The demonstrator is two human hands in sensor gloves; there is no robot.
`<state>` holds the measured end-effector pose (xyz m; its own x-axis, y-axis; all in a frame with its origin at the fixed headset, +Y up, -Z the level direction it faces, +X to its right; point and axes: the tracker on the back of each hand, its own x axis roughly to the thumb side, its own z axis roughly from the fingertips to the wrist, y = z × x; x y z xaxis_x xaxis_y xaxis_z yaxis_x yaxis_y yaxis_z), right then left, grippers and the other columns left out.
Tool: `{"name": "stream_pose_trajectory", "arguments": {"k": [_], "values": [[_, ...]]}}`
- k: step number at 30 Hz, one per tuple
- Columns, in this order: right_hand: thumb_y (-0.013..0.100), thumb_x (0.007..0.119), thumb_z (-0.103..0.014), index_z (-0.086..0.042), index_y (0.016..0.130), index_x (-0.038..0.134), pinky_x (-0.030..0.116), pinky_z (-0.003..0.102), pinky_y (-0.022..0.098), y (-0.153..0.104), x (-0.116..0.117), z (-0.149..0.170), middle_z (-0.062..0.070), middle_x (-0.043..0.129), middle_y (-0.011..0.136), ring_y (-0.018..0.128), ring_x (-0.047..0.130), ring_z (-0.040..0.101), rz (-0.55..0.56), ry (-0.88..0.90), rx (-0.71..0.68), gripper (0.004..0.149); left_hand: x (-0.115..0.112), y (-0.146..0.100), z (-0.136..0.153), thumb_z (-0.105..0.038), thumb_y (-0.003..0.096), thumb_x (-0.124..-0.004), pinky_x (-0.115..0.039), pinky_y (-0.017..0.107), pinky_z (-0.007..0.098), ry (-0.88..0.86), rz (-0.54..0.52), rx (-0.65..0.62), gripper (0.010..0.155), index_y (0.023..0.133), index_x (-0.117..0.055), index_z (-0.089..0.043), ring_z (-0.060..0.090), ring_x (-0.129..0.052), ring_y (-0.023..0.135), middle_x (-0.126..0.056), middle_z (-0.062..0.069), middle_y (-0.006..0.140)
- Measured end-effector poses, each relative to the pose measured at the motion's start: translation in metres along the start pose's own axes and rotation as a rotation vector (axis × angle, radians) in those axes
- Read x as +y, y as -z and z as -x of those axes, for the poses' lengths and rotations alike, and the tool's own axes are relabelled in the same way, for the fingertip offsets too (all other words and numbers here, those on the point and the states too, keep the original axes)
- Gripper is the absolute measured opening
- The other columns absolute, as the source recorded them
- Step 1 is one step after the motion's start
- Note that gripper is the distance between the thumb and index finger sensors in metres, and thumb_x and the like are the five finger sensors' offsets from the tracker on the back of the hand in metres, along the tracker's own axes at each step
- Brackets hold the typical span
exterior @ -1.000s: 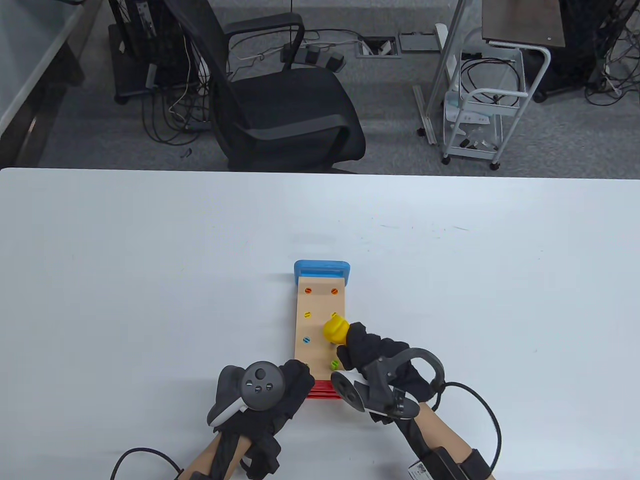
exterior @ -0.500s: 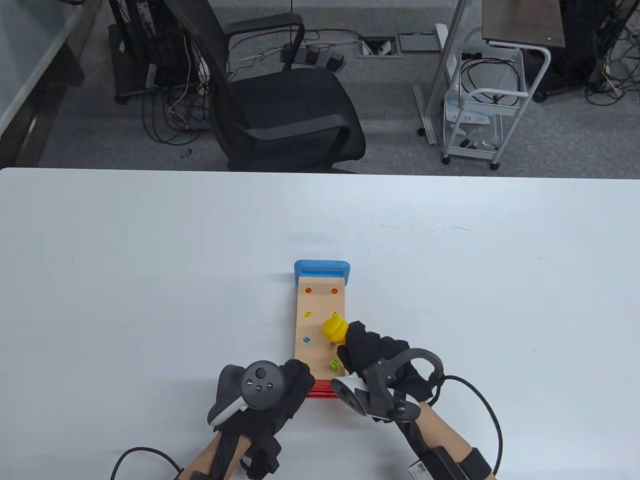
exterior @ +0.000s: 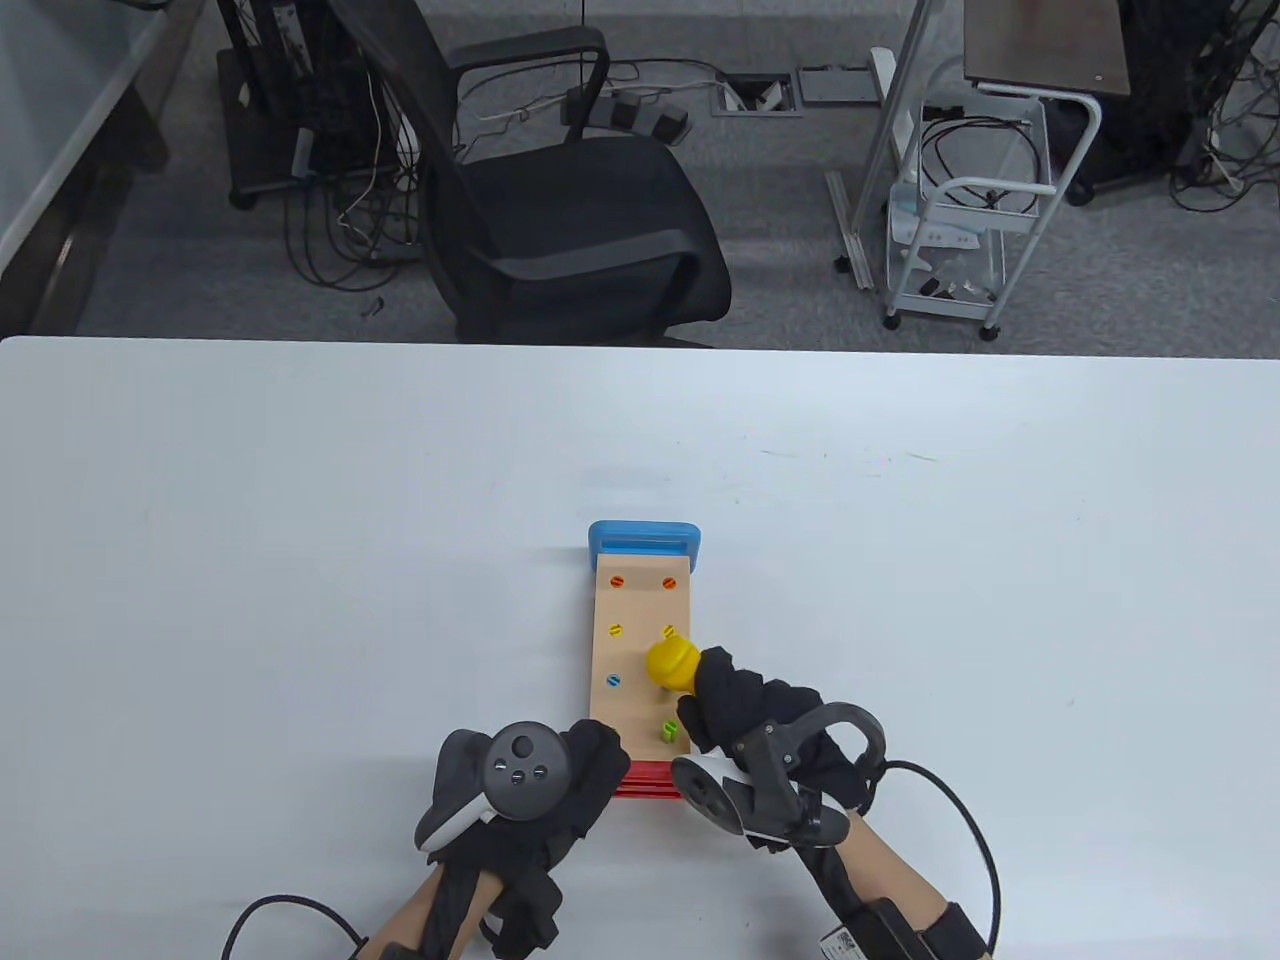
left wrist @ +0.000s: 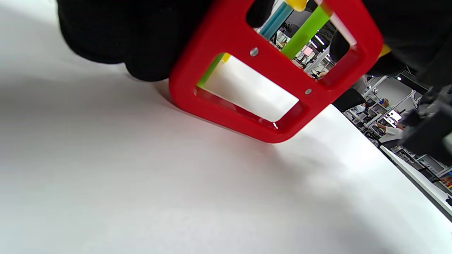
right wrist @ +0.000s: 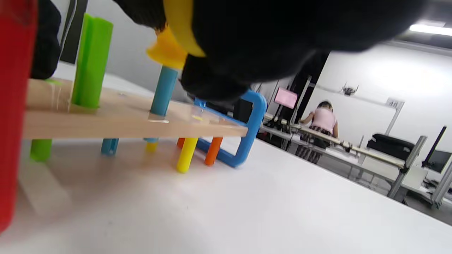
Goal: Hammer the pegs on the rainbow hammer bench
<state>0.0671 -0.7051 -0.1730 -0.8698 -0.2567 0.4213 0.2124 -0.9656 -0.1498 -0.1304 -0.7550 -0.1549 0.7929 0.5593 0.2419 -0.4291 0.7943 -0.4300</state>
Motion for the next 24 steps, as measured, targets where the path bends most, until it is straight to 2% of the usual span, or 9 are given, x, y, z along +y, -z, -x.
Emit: {"name": "stream_pose_trajectory", "arguments": {"k": [4, 8, 10, 11, 12, 13, 16, 20, 24], "values": [[0.062, 0.052, -0.042, 0.007, 0.101, 0.057, 0.085, 0.038, 0.024, 0.002, -0.007, 0.006, 0.011, 0.095, 0.063, 0.03, 0.094, 0.022, -0.004, 0.072, 0.002, 0.063, 0.0, 0.0, 0.0, -0.06, 0.0563, -0.035, -0.081, 0.056, 0.059, 0.003, -0.002, 0.001, 0.067, 0.107, -0.053, -0.019, 0.053, -0.092, 0.083, -0.076, 0.039, 0.106], [0.062, 0.051, -0.041, 0.008, 0.101, 0.057, 0.086, 0.038, 0.024, -0.009, -0.024, 0.017, 0.011, 0.095, 0.062, 0.03, 0.094, 0.022, 0.329, 0.178, 0.052, 0.063, 0.0, 0.0, 0.0, -0.06, 0.0563, -0.035, -0.081, 0.056, 0.059, 0.0, 0.0, 0.001, 0.067, 0.107, -0.053, -0.019, 0.053, -0.092, 0.083, -0.076, 0.039, 0.106], [0.061, 0.056, -0.04, 0.009, 0.099, 0.063, 0.085, 0.04, 0.021, -0.003, -0.012, 0.011, 0.014, 0.097, 0.059, 0.026, 0.094, 0.025, 0.169, 0.155, -0.004, 0.062, 0.0, 0.0, 0.0, -0.06, 0.0562, -0.035, -0.081, 0.056, 0.059, 0.001, -0.002, 0.0, 0.067, 0.107, -0.053, -0.019, 0.053, -0.092, 0.083, -0.076, 0.039, 0.106], [0.062, 0.055, -0.04, 0.009, 0.099, 0.061, 0.085, 0.039, 0.021, 0.005, 0.005, 0.003, 0.014, 0.097, 0.06, 0.026, 0.094, 0.024, -0.086, 0.057, -0.032, 0.062, 0.0, 0.0, 0.0, -0.06, 0.0562, -0.035, -0.081, 0.056, 0.059, 0.001, -0.002, 0.0, 0.068, 0.107, -0.053, -0.019, 0.053, -0.092, 0.083, -0.076, 0.039, 0.106], [0.063, 0.043, -0.046, 0.002, 0.102, 0.045, 0.086, 0.032, 0.031, -0.002, 0.0, 0.005, 0.004, 0.089, 0.07, 0.036, 0.092, 0.015, -0.117, -0.024, 0.035, 0.063, 0.0, 0.0, 0.0, -0.06, 0.0562, -0.035, -0.081, 0.056, 0.059, -0.001, 0.001, 0.001, 0.068, 0.107, -0.053, -0.019, 0.053, -0.092, 0.083, -0.076, 0.039, 0.106], [0.061, 0.05, -0.044, 0.004, 0.098, 0.058, 0.086, 0.033, 0.022, -0.001, -0.004, 0.007, 0.006, 0.095, 0.06, 0.026, 0.093, 0.017, 0.105, -0.003, -0.022, 0.062, 0.0, 0.0, 0.0, -0.06, 0.0562, -0.035, -0.081, 0.056, 0.06, -0.001, 0.001, 0.0, 0.068, 0.107, -0.053, -0.019, 0.053, -0.092, 0.083, -0.076, 0.039, 0.106], [0.062, 0.049, -0.043, 0.005, 0.1, 0.055, 0.085, 0.035, 0.024, 0.002, -0.004, 0.007, 0.009, 0.094, 0.062, 0.029, 0.092, 0.019, -0.053, 0.018, -0.001, 0.062, 0.0, 0.0, 0.0, -0.06, 0.0563, -0.035, -0.081, 0.056, 0.059, -0.002, 0.0, -0.001, 0.068, 0.107, -0.053, -0.019, 0.053, -0.092, 0.084, -0.076, 0.039, 0.106], [0.061, 0.052, -0.043, 0.005, 0.101, 0.059, 0.085, 0.037, 0.024, 0.003, -0.01, 0.009, 0.01, 0.095, 0.062, 0.029, 0.093, 0.021, -0.009, 0.02, -0.018, 0.062, 0.0, 0.0, 0.0, -0.06, 0.0562, -0.035, -0.081, 0.056, 0.06, 0.001, 0.0, 0.0, 0.068, 0.107, -0.053, -0.019, 0.053, -0.092, 0.083, -0.076, 0.039, 0.106], [0.061, 0.051, -0.041, 0.007, 0.101, 0.058, 0.085, 0.038, 0.024, -0.009, -0.031, 0.026, 0.011, 0.095, 0.062, 0.03, 0.094, 0.022, 0.362, 0.16, 0.079, 0.063, 0.0, 0.0, 0.001, -0.06, 0.0562, -0.035, -0.082, 0.056, 0.059, 0.0, 0.001, 0.0, 0.068, 0.107, -0.053, -0.019, 0.053, -0.092, 0.083, -0.076, 0.039, 0.106]]}}
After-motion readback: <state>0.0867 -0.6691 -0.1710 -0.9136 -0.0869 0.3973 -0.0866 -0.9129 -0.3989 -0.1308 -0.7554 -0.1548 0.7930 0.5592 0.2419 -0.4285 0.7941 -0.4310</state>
